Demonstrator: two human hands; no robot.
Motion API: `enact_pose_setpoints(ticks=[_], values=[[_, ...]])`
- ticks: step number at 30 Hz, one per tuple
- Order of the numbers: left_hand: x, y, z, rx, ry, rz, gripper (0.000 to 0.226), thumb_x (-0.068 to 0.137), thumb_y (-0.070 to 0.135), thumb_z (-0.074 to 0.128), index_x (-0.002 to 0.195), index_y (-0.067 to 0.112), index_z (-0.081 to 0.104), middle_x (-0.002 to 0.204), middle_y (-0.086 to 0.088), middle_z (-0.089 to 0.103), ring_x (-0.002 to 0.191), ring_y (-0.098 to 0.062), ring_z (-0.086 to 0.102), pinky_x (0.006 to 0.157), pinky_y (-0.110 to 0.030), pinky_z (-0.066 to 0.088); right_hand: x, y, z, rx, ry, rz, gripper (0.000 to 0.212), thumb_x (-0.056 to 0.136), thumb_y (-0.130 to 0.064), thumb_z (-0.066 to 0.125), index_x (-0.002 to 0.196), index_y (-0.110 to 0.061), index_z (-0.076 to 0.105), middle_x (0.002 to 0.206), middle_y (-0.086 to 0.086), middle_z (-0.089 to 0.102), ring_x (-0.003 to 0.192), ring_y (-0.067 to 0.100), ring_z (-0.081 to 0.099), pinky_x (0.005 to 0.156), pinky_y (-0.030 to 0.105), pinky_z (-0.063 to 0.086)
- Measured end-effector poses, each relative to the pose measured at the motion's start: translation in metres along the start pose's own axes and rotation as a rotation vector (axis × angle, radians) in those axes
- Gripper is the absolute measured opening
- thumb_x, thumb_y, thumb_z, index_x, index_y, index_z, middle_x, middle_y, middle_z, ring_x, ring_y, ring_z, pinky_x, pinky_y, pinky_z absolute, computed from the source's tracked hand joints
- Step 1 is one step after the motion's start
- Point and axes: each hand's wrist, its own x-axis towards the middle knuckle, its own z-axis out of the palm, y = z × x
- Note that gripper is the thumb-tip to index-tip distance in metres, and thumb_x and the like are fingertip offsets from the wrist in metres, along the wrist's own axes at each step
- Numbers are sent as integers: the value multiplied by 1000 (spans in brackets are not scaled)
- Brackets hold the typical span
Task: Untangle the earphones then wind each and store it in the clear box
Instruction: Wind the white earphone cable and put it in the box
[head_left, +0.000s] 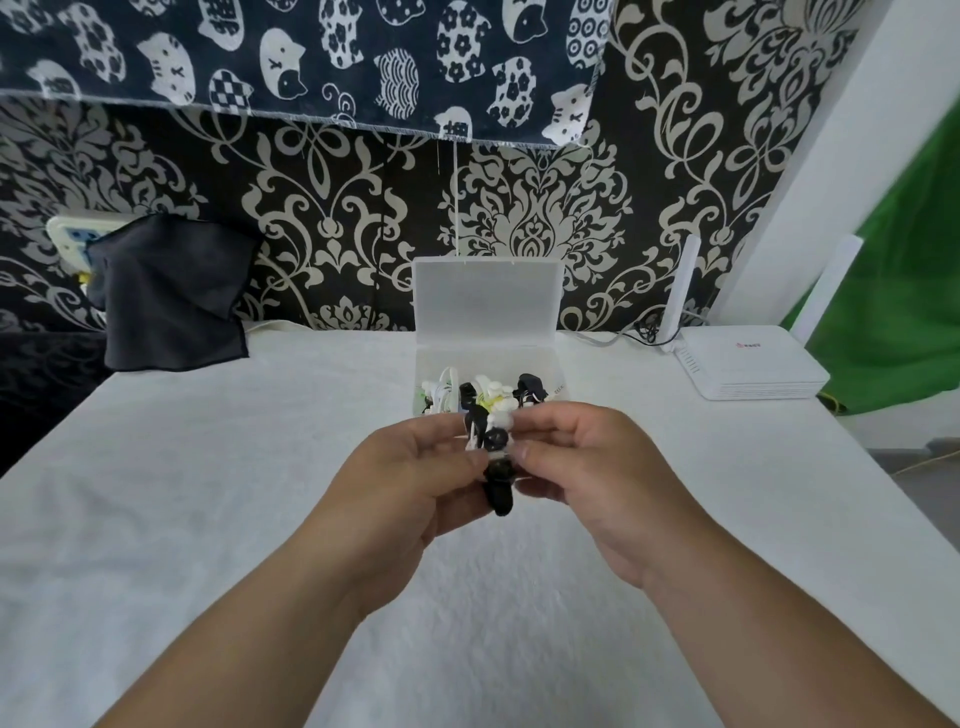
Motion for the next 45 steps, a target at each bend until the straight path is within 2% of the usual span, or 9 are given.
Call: enact_pose_setpoints(ticks=[3, 7, 12, 17, 22, 29, 36, 40, 45], values=[[7, -7, -3, 70, 212, -66, 25, 93, -1, 62, 118, -1, 65, 101, -23, 74, 91, -35, 74, 77, -36, 61, 0, 5, 6, 2, -47, 131, 14, 91, -7, 67, 97, -18, 72, 92, 6, 78, 89, 21, 75, 78, 35, 56], [10, -7, -8, 169, 278, -114, 18, 92, 7, 67, 110, 4, 66, 91, -16, 77, 75, -21, 75, 61, -26, 57, 6, 9, 11, -25, -23, 196, 16, 88, -16, 73, 103, -20, 70, 90, 4, 78, 83, 19, 75, 68, 30, 55], [16, -3, -11, 184, 336, -75, 14, 91, 9, 70, 103, 4, 66, 87, -16, 77, 71, -21, 73, 61, -25, 56, 19, 6, 17, 75, -33, 222, 30, 86, -17, 76, 115, -17, 66, 91, 9, 77, 79, 20, 73, 65, 29, 52], [25, 3, -9, 145, 390, 19, 17, 91, 14, 70, 105, 6, 66, 91, -15, 74, 84, -27, 74, 78, -35, 61, 33, -4, 20, 60, -31, 167, 31, 85, -15, 76, 115, -19, 66, 93, 8, 77, 77, 16, 73, 68, 29, 52], [28, 11, -15, 136, 446, 25, 15, 92, 16, 69, 107, 15, 64, 97, -10, 68, 90, -24, 71, 85, -40, 60, 81, -9, 0, -429, 290, 33, 36, 75, -28, 83, 106, -25, 66, 101, 4, 71, 87, 21, 70, 77, 36, 55], [28, 12, -24, 199, 455, 22, 17, 93, 3, 60, 104, 16, 65, 91, -9, 67, 87, -24, 70, 85, -39, 60, 110, -10, -6, -972, 247, -50, 30, 84, -24, 76, 111, -18, 65, 104, -2, 63, 96, 20, 60, 80, 29, 48], [36, 8, -30, 279, 509, 57, 21, 94, 7, 59, 109, 20, 64, 91, -4, 67, 92, -26, 70, 90, -46, 57, 91, -2, -29, -652, 423, -44, 28, 85, -4, 58, 101, -20, 75, 104, -2, 72, 100, 18, 66, 87, 30, 51], [40, 2, -30, 438, 604, 127, 29, 96, 18, 58, 124, 27, 58, 111, 2, 63, 93, -21, 61, 71, -34, 51, 60, 17, -40, -293, 458, 10, 28, 86, -5, 61, 96, -29, 71, 105, -6, 71, 100, 18, 67, 86, 36, 55], [56, 4, -18, 547, 648, 184, 54, 100, 35, 53, 150, 21, 37, 147, 2, 47, 130, -15, 49, 104, -37, 42, 47, 19, -43, -168, 366, 2, 47, 92, -5, 57, 135, -24, 57, 133, -13, 57, 116, 8, 60, 76, 20, 42]])
